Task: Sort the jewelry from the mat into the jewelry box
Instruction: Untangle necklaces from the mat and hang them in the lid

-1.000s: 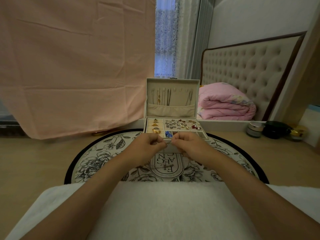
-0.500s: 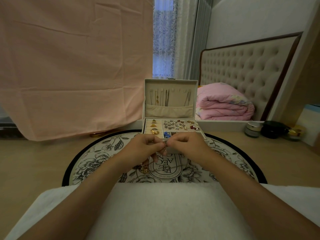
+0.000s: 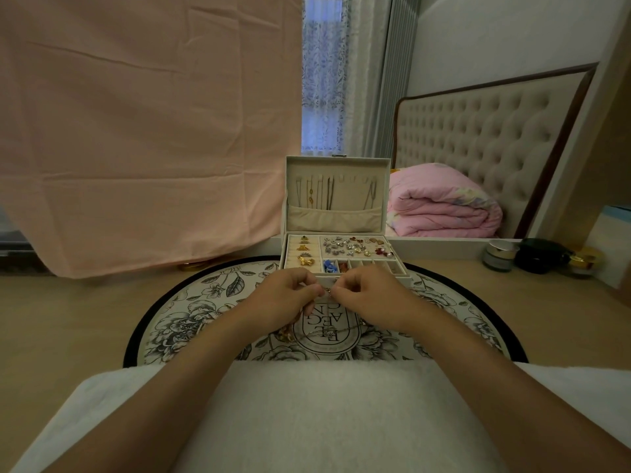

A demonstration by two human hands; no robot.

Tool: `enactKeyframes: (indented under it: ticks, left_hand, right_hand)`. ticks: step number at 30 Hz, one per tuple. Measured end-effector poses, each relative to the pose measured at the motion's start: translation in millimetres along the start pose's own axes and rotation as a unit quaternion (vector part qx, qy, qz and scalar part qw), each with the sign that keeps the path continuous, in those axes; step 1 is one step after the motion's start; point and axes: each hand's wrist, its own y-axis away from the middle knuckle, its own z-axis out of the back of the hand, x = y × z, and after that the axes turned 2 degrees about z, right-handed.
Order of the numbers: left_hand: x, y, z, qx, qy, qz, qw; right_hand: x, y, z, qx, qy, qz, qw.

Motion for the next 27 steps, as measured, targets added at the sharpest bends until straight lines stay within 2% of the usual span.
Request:
enactKeyframes:
  ticks: [3,5,8,10,13,15,19,22,25,27]
  left_hand:
    - [-1,1,1,-0.010,0.000,-0.011,1.000]
    - [-1,1,2,-0.017,0.012,-0.032,0.999]
    - [3,-3,2,-0.062,-0.005,-0.074,0.995]
    - [4,-4,1,-0.088,0.021,-0.073,0.993]
    - [0,-3,1,-0.048,0.136,-0.035,0.989]
    - [-1,-1,2,-0.022,0.141,-0.015,0.990]
    - [-2,1,1,-0.009,0.100,0.004,0.995]
    - [-3,1,4,-0.021,0.034,-0.013,0.999]
    - [-2,2,11,0.025,-0.020,-0.026,0.999]
    - [-2,2,15,0.049,-0.078,-0.040,0.995]
  right_hand:
    - [2,0,0,-0.004,-0.070,-0.008,0.998]
    - [3,0,1,-0.035,-0.134,-0.025,0.990]
    - [2,0,2,-0.050,-0.211,-0.049,0.975]
    - [2,1,2,-0.041,-0.231,-0.061,0.970]
    - [2,1,2,-0.040,-0.235,-0.067,0.969]
    - [2,1,2,-0.042,-0.230,-0.072,0.970]
    - [1,1,0,-0.047,-0.201,-0.065,0.976]
    - [2,1,0,-0.008,-0.205,-0.053,0.977]
    - [7,0,-1,0.030,-0.211,-0.063,0.975]
    - [8,0,-2,0.041,-0.170,-0.072,0.982]
